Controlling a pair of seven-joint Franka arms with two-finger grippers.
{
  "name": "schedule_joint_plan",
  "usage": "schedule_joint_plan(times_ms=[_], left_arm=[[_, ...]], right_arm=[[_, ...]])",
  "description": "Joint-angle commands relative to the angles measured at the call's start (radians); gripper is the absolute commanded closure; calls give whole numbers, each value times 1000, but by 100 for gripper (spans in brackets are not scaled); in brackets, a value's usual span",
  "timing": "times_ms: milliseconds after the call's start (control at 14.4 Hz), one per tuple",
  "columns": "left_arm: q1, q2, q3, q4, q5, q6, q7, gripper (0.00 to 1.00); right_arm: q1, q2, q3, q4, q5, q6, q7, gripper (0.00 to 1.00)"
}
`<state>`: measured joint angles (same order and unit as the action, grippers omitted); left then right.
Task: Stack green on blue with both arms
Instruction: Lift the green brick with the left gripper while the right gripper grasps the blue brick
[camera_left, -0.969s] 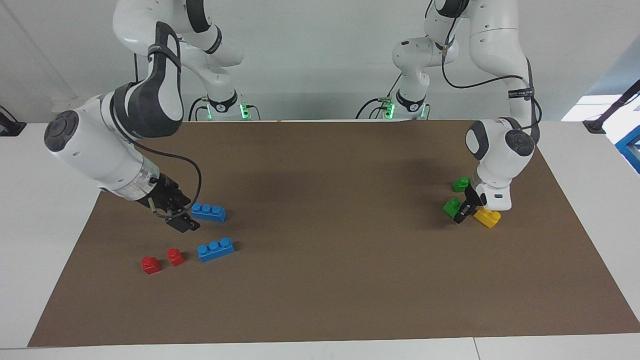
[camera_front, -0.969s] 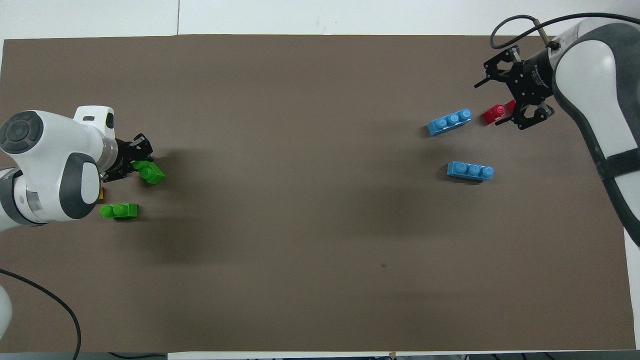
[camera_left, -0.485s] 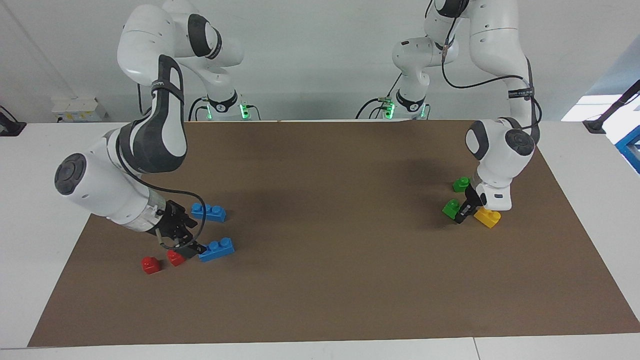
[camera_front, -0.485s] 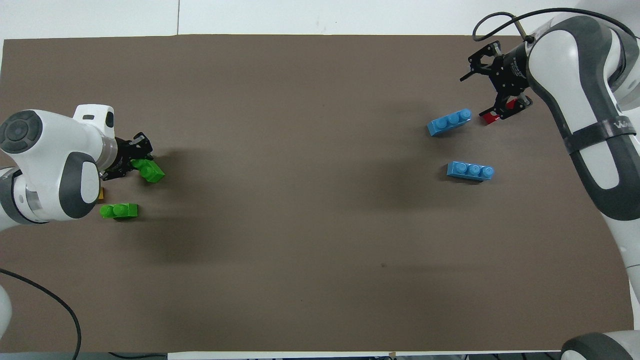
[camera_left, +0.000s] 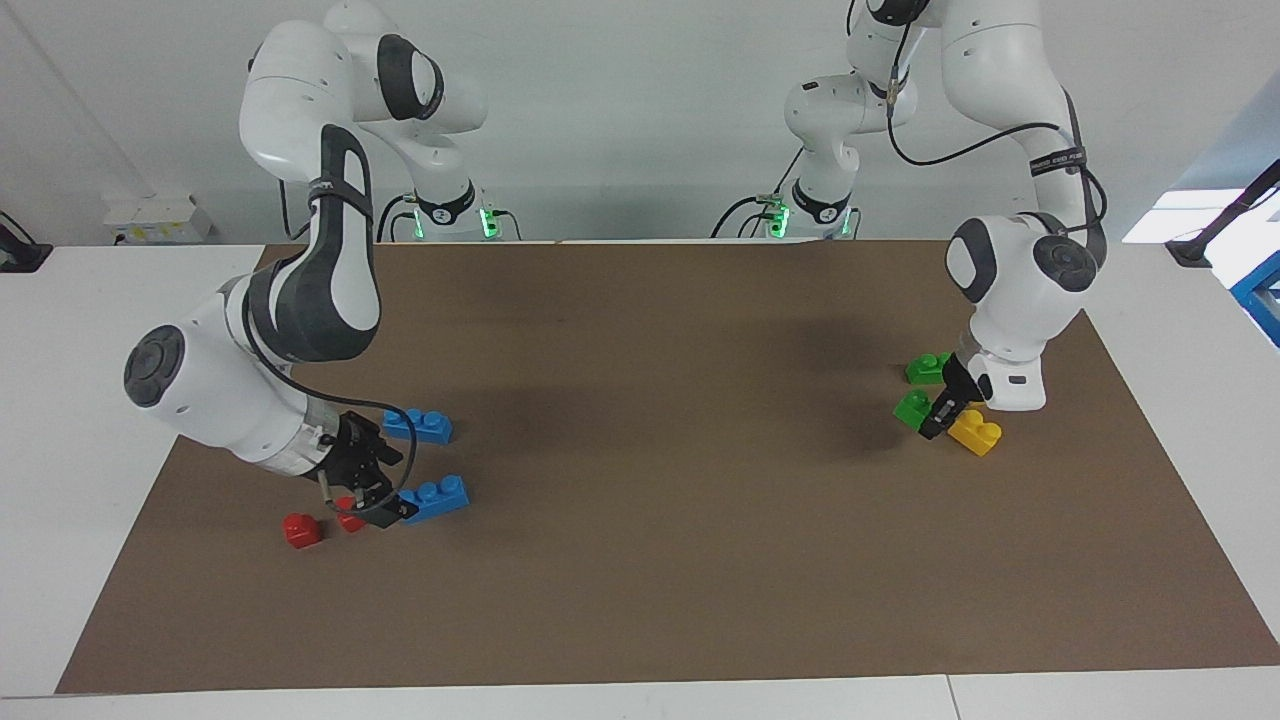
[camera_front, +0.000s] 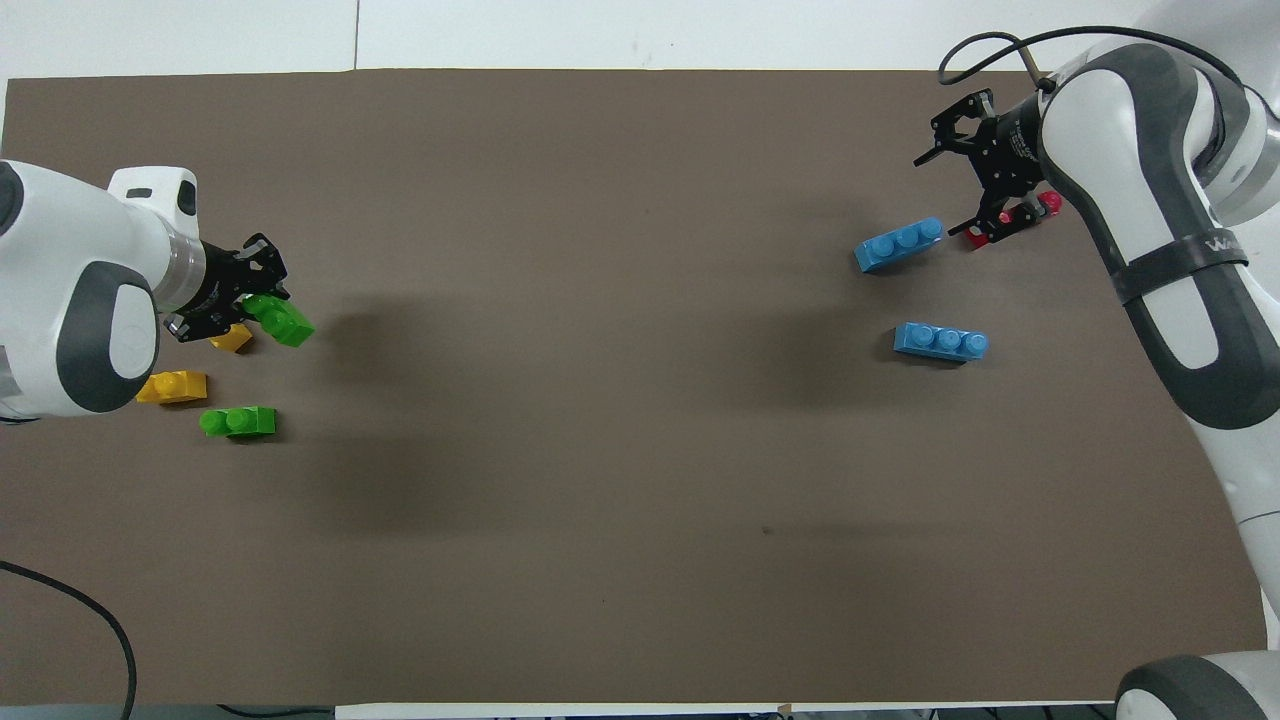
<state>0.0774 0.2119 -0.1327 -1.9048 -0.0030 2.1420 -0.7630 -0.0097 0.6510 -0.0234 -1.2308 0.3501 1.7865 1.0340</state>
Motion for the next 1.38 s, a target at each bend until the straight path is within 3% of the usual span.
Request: schedule_joint_plan(times_ms=[0, 277, 623, 1315], left_arm=[[-59, -35, 5, 113, -12, -184, -123, 100], [-165, -69, 5, 177, -14, -249, -434, 100], [-241, -130, -11, 175, -38, -251, -797, 100], [-245, -163, -42, 175, -75, -266, -837, 100]], right_arm=[[-13, -8, 7, -65, 21, 56, 3, 7], [-24, -7, 7, -75, 23, 74, -6, 7], [-13, -4, 7, -123, 46, 146, -8, 7], [-12, -8, 8, -234, 50, 257, -64, 7]])
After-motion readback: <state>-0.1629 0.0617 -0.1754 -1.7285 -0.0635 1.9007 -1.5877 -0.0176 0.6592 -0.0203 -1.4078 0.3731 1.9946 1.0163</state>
